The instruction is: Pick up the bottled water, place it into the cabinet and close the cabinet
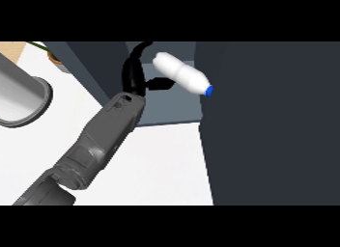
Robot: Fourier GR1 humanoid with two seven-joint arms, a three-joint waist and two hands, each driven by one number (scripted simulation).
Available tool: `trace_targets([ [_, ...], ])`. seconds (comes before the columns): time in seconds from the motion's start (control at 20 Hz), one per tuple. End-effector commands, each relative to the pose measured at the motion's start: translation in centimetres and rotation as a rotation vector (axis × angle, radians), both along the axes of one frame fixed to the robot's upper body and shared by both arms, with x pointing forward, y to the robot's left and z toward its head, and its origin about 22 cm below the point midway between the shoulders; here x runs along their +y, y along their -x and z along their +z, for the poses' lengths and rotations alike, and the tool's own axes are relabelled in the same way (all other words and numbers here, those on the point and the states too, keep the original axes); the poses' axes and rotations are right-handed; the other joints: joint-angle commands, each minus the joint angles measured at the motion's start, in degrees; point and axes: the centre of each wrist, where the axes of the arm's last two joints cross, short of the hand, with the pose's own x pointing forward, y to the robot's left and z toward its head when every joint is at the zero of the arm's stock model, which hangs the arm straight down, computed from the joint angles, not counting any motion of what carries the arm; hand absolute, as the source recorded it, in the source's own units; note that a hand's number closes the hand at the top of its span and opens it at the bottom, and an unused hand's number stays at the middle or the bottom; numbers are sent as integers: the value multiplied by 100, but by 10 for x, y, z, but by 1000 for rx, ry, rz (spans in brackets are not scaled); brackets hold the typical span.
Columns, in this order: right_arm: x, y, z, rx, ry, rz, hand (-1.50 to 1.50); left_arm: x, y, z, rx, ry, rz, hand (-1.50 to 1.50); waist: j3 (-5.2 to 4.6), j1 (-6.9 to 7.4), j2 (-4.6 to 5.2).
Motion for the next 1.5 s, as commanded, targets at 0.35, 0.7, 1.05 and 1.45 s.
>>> trace_targets([
  [0.35, 8, 3, 16, -17, -60, 22, -150, -14, -10, 44, -278, 356, -248, 150, -15, 138, -56],
  [0.7, 9, 2, 27, -22, -51, 37, -150, -25, 0, 32, -252, 448, -346, 150, -1, 109, -111],
  [1.05, 9, -2, 30, -35, -35, 21, -150, -30, 27, 9, -186, 580, -525, 150, -2, 313, -149],
  [1.45, 26, 4, 39, -18, -42, 4, -150, -52, 101, -24, -73, 777, -698, -150, -8, 402, -221],
])
